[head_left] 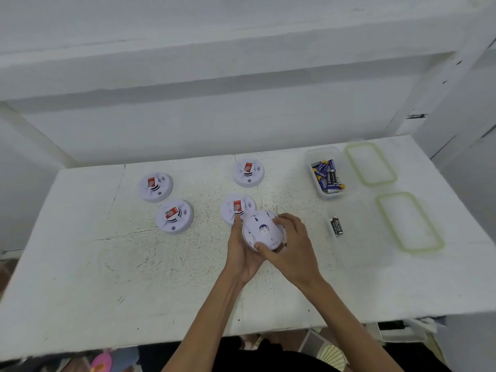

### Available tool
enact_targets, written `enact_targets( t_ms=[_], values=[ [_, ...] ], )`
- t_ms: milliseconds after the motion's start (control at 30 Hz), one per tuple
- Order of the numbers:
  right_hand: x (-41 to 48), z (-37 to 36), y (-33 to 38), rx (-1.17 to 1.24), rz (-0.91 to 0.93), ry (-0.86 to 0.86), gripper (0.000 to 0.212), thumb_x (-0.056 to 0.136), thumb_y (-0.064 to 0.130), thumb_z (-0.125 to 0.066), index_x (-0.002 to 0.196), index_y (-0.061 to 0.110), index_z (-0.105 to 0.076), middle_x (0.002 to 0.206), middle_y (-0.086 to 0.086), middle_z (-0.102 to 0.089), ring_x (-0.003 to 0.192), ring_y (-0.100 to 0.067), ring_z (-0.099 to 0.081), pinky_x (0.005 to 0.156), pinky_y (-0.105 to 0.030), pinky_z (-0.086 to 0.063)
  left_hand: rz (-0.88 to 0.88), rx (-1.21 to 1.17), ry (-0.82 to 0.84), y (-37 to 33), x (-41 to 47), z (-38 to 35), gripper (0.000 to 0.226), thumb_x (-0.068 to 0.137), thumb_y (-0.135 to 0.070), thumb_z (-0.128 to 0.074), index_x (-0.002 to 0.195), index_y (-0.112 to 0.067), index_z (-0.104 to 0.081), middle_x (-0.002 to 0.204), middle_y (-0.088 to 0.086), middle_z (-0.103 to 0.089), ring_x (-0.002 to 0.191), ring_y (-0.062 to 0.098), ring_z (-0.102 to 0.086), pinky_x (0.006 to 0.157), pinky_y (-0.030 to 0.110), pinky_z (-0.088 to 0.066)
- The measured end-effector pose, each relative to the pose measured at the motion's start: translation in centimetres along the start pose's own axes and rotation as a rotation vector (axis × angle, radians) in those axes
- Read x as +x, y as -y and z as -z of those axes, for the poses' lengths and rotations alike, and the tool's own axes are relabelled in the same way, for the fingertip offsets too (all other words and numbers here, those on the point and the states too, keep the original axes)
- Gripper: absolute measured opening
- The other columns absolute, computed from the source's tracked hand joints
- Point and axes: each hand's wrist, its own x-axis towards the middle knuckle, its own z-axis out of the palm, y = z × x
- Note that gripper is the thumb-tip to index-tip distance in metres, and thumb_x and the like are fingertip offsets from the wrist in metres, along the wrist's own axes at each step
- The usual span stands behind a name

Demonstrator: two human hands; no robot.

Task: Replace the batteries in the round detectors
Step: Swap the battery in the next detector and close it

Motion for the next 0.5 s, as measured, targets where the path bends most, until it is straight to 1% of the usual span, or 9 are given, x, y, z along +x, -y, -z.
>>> enact_targets(
  t_ms=[33, 100, 133, 167, 233, 300, 367, 433, 500],
  values=[
    [0.0, -0.1, 0.0, 0.02, -0.017, -0.001, 0.071, 0.069, 0.052, -0.081, 0.127, 0.021, -0.054, 0.13, 0.014, -0.045, 0.119, -0.007, -0.045, 0.086, -0.009, -0.044, 0.006, -0.012, -0.01, -0.1, 0.0, 0.2, 0.065, 0.105, -0.053, -0.041, 0.148, -0.005, -0.052, 0.15, 0.026, -0.053, 0.134, 0.04, -0.053, 0.098, 0.049, -0.056],
    [0.1, 0.0, 0.0, 0.058, -0.056, -0.011, 0.069, 0.068, 0.049, -0.083, 0.124, 0.019, -0.055, 0.128, 0.013, -0.047, 0.117, -0.01, -0.048, 0.084, -0.025, -0.056, 0.019, -0.007, -0.03, 0.0, -0.1, 0.4, 0.059, 0.104, -0.045, -0.041, 0.148, -0.007, -0.052, 0.149, 0.024, -0.055, 0.136, 0.041, -0.052, 0.099, 0.052, -0.054],
    [0.2, 0.1, 0.0, 0.068, -0.076, -0.013, 0.066, 0.068, 0.045, -0.084, 0.122, 0.018, -0.056, 0.127, 0.011, -0.048, 0.117, -0.011, -0.05, 0.084, -0.029, -0.057, 0.02, -0.001, -0.026, 0.3, -0.1, 0.7, 0.059, 0.104, -0.043, -0.042, 0.15, -0.008, -0.05, 0.15, 0.023, -0.054, 0.139, 0.042, -0.049, 0.102, 0.053, -0.052],
    [0.3, 0.1, 0.0, 0.078, -0.096, -0.012, 0.063, 0.069, 0.04, -0.086, 0.12, 0.018, -0.057, 0.125, 0.01, -0.048, 0.116, -0.013, -0.051, 0.084, -0.029, -0.056, 0.013, 0.012, -0.033, 0.6, -0.1, 0.9, 0.059, 0.105, -0.043, -0.042, 0.152, -0.009, -0.048, 0.15, 0.023, -0.054, 0.141, 0.043, -0.048, 0.103, 0.054, -0.052],
    [0.5, 0.2, 0.0, 0.095, -0.136, -0.004, 0.058, 0.071, 0.031, -0.087, 0.117, 0.017, -0.056, 0.124, 0.007, -0.049, 0.116, -0.016, -0.052, 0.086, -0.024, -0.051, -0.007, 0.051, -0.057, 0.8, -0.2, 0.7, 0.057, 0.107, -0.045, -0.039, 0.151, -0.01, -0.048, 0.148, 0.022, -0.057, 0.137, 0.041, -0.054, 0.1, 0.052, -0.056],
    [0.7, 0.2, -0.1, 0.102, -0.192, 0.017, 0.057, 0.07, 0.028, -0.088, 0.116, 0.016, -0.056, 0.125, 0.003, -0.05, 0.115, -0.016, -0.052, 0.086, -0.02, -0.046, -0.034, 0.112, -0.037, 1.1, -0.2, 0.5, 0.055, 0.107, -0.047, -0.035, 0.147, -0.013, -0.052, 0.143, 0.019, -0.061, 0.132, 0.038, -0.06, 0.096, 0.046, -0.059],
    [0.8, 0.3, -0.1, 0.127, -0.266, 0.044, 0.055, 0.07, 0.026, -0.088, 0.114, 0.017, -0.056, 0.124, 0.001, -0.052, 0.11, -0.014, -0.054, 0.077, -0.008, -0.042, -0.05, 0.193, -0.027, 1.2, -0.4, 0.1, 0.055, 0.104, -0.05, -0.035, 0.141, -0.016, -0.056, 0.14, 0.017, -0.065, 0.13, 0.036, -0.061, 0.097, 0.044, -0.059],
    [0.9, 0.4, -0.1, 0.168, -0.322, 0.07, 0.051, 0.072, 0.023, -0.087, 0.111, 0.021, -0.054, 0.122, 0.0, -0.054, 0.102, -0.011, -0.054, 0.066, -0.004, -0.042, -0.05, 0.222, -0.04, 1.3, -0.4, 0.2, 0.056, 0.102, -0.052, -0.036, 0.14, -0.016, -0.058, 0.139, 0.017, -0.066, 0.13, 0.037, -0.062, 0.098, 0.044, -0.059],
    [0.9, 0.5, 0.0, 0.182, -0.328, 0.077, 0.05, 0.073, 0.022, -0.086, 0.11, 0.021, -0.053, 0.121, -0.001, -0.055, 0.099, -0.009, -0.053, 0.066, -0.001, -0.042, -0.043, 0.224, -0.053, 1.3, -0.3, 0.3, 0.058, 0.105, -0.052, -0.032, 0.142, -0.015, -0.056, 0.14, 0.018, -0.064, 0.13, 0.037, -0.061, 0.099, 0.045, -0.058]
  ],
)
